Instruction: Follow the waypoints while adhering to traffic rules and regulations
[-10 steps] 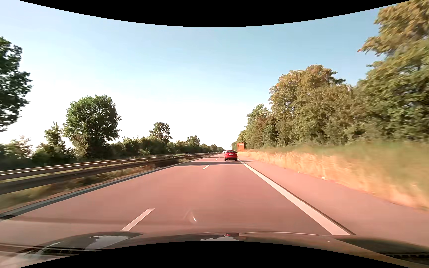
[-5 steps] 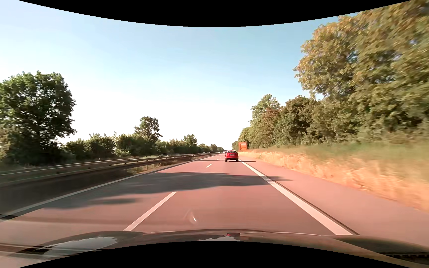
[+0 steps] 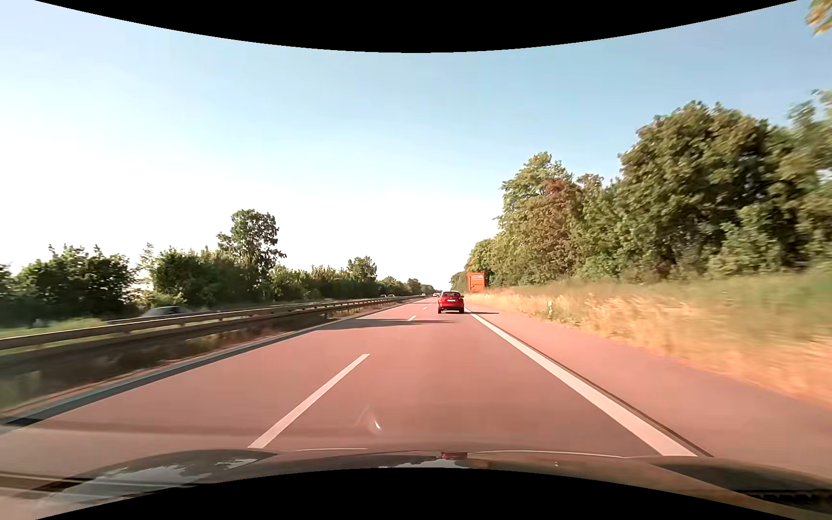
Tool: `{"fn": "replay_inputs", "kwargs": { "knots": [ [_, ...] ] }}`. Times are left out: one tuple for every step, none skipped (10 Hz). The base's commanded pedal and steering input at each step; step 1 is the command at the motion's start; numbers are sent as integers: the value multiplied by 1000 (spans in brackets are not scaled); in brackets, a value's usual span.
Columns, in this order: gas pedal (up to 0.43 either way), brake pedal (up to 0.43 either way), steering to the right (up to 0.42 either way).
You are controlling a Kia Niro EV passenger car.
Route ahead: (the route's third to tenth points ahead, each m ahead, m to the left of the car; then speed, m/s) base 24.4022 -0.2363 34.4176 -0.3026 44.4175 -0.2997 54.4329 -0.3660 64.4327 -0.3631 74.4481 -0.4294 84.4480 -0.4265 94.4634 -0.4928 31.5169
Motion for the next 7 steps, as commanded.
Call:
{"fn": "replay_inputs", "kwargs": {
  "knots": [
    [157, 6, 0],
    [138, 6, 2],
    [138, 6, 2],
    [138, 6, 2],
    [138, 6, 2],
    [138, 6, 2],
    [138, 6, 2]
  ]
}}
